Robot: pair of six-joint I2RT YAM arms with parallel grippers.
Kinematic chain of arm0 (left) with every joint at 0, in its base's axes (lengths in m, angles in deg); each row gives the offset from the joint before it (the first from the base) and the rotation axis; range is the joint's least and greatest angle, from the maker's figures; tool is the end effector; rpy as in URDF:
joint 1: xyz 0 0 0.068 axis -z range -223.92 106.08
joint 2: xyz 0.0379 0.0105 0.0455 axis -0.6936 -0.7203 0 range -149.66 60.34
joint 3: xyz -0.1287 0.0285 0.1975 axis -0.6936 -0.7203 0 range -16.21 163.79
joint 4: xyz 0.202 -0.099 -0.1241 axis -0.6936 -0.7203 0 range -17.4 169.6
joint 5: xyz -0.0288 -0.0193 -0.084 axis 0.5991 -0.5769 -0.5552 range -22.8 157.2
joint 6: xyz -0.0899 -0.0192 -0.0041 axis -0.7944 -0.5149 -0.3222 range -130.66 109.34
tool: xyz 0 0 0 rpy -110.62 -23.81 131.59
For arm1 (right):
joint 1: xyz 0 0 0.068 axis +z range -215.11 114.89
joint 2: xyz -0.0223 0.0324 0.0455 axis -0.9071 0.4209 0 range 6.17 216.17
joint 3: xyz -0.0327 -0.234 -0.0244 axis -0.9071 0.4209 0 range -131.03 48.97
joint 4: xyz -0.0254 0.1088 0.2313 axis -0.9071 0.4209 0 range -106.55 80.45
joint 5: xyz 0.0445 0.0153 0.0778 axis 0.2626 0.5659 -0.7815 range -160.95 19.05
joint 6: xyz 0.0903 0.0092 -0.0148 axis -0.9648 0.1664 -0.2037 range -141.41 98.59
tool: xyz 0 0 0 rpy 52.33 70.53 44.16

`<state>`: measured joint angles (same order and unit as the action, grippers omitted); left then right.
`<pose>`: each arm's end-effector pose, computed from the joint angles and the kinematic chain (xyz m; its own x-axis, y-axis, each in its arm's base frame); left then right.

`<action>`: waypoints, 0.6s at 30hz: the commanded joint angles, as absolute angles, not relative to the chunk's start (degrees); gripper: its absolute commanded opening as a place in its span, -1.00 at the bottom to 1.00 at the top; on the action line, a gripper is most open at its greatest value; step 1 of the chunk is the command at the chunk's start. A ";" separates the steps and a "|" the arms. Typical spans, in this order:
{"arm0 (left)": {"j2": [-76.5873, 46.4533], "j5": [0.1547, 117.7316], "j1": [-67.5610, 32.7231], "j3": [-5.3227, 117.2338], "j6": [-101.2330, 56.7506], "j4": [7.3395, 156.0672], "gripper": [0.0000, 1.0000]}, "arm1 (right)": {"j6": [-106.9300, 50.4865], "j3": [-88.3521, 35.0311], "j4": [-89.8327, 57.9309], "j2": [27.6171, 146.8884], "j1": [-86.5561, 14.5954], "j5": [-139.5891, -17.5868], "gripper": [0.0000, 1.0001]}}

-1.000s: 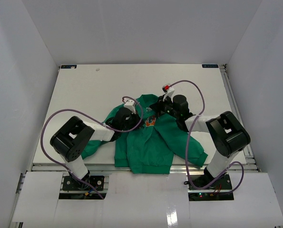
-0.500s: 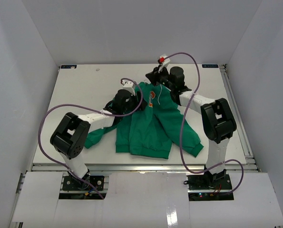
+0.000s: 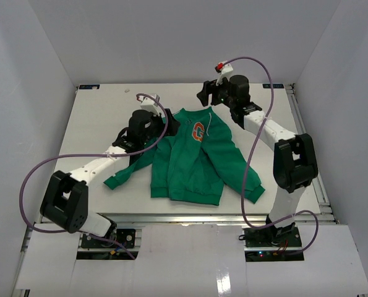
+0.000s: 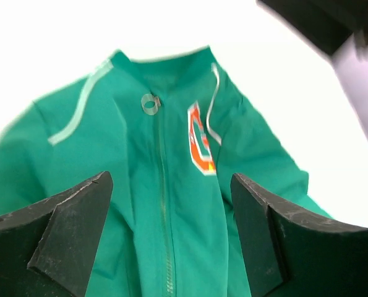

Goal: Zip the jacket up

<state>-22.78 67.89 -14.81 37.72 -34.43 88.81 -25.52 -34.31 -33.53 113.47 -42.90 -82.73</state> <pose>0.3315 -0.1835 0.2210 -0.4652 -0.2022 -0.8618 0.3160 0.8715 -0.3750 0.4427 0.1989 0.2686 -0.1530 0.0134 -0.9881 -0.5481 0.8309 0.0962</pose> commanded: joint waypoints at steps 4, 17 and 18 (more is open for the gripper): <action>-14.63 61.23 -18.86 32.15 -35.82 89.70 0.77 | -34.91 -14.73 -23.73 91.67 -42.61 -78.99 0.66; 8.11 49.86 -17.18 21.50 -40.43 87.95 0.96 | -39.50 -9.18 4.24 65.52 -39.44 -60.84 0.80; 10.15 51.18 -16.15 20.84 -40.05 87.30 0.96 | -38.94 -8.96 5.98 64.85 -39.44 -58.33 0.80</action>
<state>3.31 52.00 -18.51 24.13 -39.11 89.45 -38.18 -8.39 -4.84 68.26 -39.44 -68.79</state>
